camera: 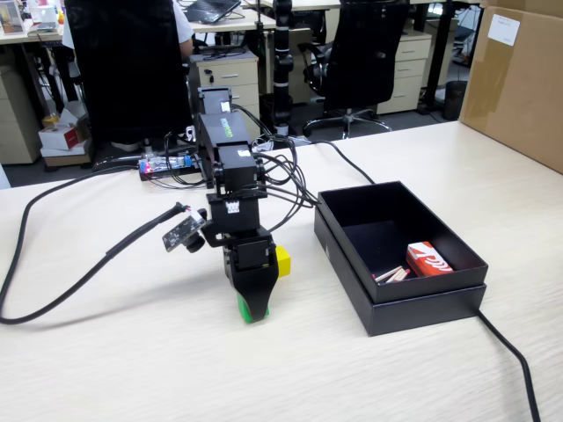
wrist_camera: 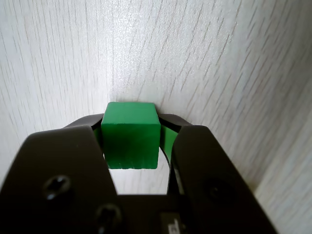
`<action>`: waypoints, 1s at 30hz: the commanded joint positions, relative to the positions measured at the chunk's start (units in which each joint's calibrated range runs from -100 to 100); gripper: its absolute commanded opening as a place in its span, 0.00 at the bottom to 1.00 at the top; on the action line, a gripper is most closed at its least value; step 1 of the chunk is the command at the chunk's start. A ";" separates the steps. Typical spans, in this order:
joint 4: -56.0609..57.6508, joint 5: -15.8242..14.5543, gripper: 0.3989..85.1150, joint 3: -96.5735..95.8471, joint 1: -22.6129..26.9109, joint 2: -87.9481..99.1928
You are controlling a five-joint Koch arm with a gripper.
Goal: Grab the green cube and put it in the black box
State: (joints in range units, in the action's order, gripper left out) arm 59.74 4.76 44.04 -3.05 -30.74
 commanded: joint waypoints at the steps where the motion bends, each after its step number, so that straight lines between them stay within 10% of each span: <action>1: 0.00 -0.20 0.00 0.65 0.29 17.84; 16: 0.70 -5.47 0.00 -16.12 10.99 56.96; 30: 1.04 -9.33 0.01 -18.66 19.44 40.67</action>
State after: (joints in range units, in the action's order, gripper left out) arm 60.59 -4.86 24.05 16.04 10.29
